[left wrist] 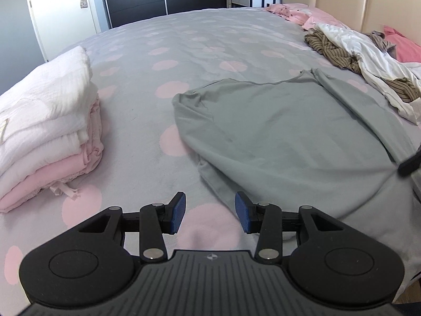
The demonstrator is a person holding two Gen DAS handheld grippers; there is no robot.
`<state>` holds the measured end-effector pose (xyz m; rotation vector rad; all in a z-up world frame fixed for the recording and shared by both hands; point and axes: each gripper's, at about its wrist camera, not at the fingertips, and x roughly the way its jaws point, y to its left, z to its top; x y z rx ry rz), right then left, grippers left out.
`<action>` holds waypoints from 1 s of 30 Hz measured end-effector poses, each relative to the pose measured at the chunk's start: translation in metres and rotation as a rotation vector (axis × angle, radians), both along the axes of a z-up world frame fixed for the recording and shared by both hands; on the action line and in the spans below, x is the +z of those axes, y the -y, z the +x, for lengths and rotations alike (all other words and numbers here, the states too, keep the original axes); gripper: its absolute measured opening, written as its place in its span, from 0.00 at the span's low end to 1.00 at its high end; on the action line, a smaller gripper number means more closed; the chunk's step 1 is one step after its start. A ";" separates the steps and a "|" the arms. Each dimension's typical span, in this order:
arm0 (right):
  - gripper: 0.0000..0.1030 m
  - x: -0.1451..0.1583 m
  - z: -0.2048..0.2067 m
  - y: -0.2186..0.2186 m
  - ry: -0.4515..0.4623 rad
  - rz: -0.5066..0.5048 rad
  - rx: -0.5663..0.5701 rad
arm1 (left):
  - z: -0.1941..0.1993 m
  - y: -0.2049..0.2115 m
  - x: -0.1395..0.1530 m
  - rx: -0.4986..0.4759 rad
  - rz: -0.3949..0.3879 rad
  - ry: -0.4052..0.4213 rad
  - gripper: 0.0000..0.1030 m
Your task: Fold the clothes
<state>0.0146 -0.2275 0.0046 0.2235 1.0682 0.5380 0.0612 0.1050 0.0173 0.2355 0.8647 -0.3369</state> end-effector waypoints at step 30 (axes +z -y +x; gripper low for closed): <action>0.34 0.017 -0.038 0.050 0.129 -0.230 -0.085 | 0.059 0.071 -0.049 -0.166 0.233 0.090 0.07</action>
